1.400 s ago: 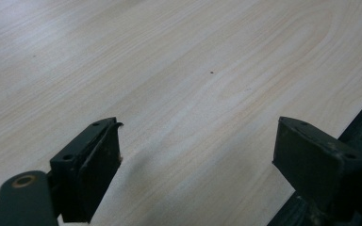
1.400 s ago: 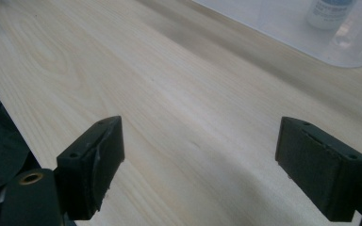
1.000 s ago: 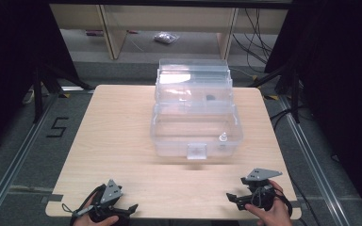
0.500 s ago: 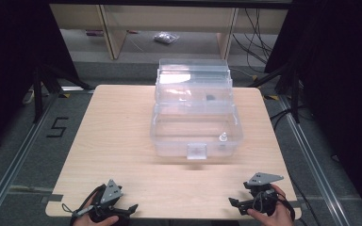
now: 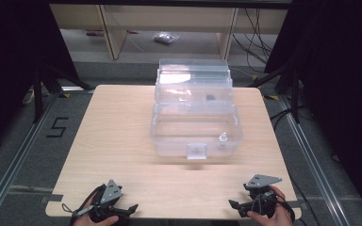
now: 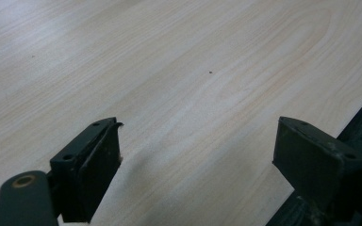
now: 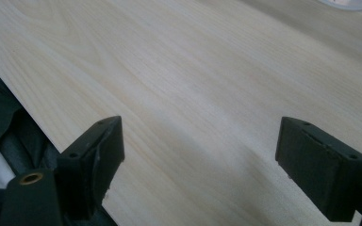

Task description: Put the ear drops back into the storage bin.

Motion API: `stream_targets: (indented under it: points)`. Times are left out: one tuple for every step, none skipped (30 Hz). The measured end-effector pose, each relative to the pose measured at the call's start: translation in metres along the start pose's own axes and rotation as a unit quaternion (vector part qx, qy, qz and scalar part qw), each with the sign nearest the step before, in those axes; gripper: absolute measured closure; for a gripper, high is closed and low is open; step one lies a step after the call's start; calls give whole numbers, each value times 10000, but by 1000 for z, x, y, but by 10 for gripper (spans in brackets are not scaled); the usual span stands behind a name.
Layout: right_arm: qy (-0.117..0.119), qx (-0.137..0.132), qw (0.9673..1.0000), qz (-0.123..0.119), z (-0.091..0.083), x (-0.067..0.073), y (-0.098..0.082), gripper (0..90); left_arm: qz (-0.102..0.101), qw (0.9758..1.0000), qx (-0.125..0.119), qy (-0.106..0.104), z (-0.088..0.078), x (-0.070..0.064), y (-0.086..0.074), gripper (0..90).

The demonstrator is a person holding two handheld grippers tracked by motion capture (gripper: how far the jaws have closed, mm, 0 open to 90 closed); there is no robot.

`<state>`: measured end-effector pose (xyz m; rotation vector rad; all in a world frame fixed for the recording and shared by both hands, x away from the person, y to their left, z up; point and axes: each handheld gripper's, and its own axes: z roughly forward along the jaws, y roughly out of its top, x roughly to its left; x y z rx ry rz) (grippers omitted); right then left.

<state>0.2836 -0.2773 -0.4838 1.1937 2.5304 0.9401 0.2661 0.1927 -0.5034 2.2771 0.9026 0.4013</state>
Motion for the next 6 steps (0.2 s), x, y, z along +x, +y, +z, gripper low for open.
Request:
stream_targets:
  points:
    - [33,-67,9999,-132,1,-2,0,169,-29,10000,-19,-4,0,0,0,149]
    - [59,-64,9998,-157,1,-2,0,169,-15,10000,-14,0,0,0,0,149]
    - [97,-37,9997,-202,1,-2,1,169,-11,10000,-13,2,0,0,0,149]
    - [92,-36,9998,-180,1,-2,1,169,-3,10000,17,30,0,0,0,149]
    - [105,-42,9997,-197,1,-2,1,169,-11,10000,-5,12,0,0,0,149]
    - [109,-46,9997,-206,1,-2,1,169,-7,10000,12,21,0,0,0,149]
